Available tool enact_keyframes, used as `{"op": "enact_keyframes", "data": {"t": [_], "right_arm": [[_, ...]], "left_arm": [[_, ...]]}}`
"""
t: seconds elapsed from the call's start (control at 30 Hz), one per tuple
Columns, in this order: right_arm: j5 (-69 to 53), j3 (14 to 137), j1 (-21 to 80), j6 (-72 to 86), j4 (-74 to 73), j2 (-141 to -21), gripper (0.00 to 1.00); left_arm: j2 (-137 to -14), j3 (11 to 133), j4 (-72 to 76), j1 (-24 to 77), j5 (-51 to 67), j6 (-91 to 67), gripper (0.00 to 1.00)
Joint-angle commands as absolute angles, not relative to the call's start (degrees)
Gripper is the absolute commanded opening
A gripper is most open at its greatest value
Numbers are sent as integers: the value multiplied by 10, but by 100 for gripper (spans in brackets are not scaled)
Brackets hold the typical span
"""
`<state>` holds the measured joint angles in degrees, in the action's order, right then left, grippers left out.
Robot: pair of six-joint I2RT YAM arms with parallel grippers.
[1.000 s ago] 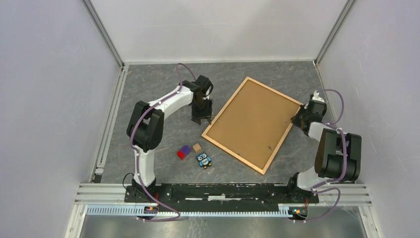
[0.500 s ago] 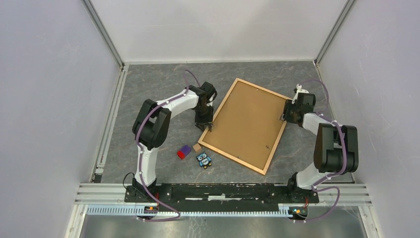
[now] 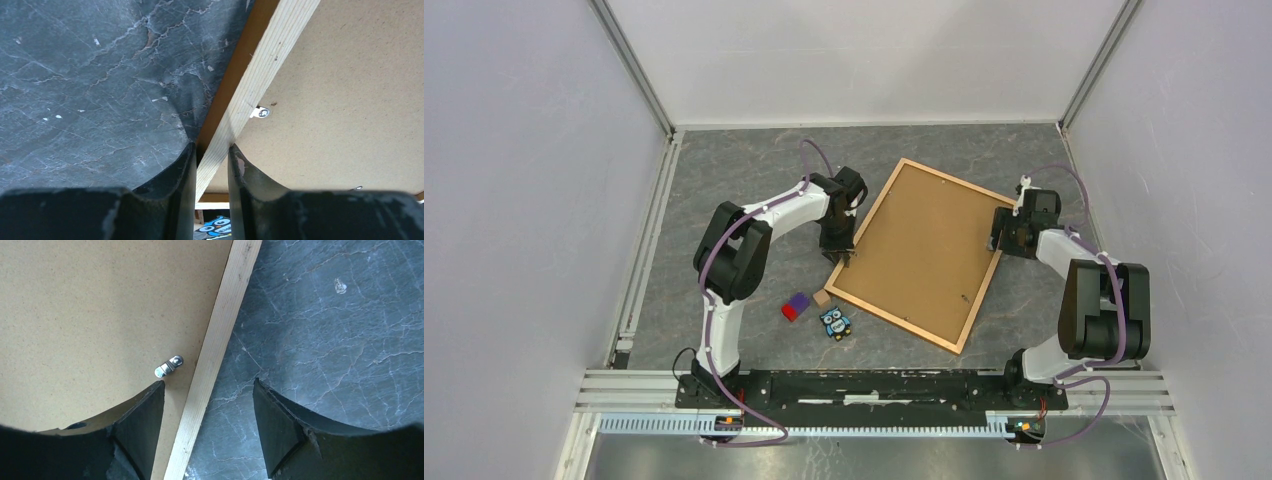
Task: Put the photo into the frame
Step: Adjust the photo frame at the center of the board, then install the photo frame at the center of the board.
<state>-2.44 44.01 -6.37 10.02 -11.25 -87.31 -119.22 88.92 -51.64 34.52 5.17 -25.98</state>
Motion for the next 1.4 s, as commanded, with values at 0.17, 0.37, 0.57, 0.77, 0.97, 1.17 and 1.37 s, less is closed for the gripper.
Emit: {"op": "enact_keyframes", "data": {"t": [0.17, 0.37, 0.57, 0.77, 0.97, 1.17, 1.37], "right_arm": [[-9, 493, -52, 187, -117, -892, 70], [38, 515, -32, 215, -140, -929, 67], [58, 499, -19, 212, -143, -926, 59], [57, 481, -16, 195, -151, -911, 47], [46, 466, -16, 170, -150, -899, 42], [37, 480, -16, 142, -161, -911, 43], [43, 482, -16, 95, -157, -912, 36]], "left_arm": [[-1206, 904, -538, 345, 50, -250, 17], [-1209, 903, -538, 346, 57, -250, 15], [-1209, 903, -538, 346, 58, -251, 15], [-1208, 903, -538, 346, 56, -251, 14], [-1204, 904, -538, 345, 57, -251, 14], [-1204, 904, -538, 345, 57, -250, 14], [-1204, 904, -538, 346, 55, -250, 14]]}}
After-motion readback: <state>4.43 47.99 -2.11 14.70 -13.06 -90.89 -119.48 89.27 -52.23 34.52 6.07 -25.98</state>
